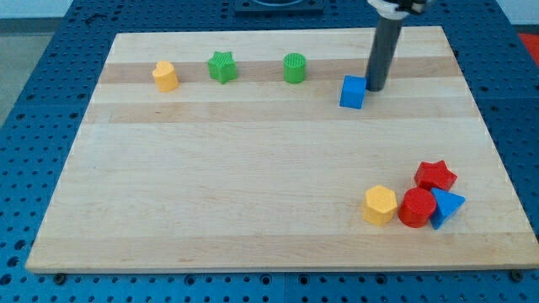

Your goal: Push the blue cube to the group of blocks

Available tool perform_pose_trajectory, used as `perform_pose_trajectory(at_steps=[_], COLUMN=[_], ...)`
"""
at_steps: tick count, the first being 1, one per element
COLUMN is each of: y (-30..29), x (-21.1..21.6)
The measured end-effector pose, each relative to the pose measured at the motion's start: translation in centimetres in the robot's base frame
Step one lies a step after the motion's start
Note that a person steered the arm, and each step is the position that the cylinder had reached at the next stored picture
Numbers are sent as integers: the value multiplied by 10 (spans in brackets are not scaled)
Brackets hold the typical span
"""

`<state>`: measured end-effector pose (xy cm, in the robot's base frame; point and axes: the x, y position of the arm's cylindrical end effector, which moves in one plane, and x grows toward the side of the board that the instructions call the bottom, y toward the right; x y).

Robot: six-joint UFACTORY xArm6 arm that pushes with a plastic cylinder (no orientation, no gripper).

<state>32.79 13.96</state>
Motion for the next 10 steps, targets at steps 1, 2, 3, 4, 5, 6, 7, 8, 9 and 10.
perform_pose_trajectory(at_steps=[1,2,3,4,5,6,7,8,9,10], y=[-24,-44,-45,-45,-45,-49,-67,-66,-37,-13], x=[-15,-10,15,50,88,105,90,59,53,69])
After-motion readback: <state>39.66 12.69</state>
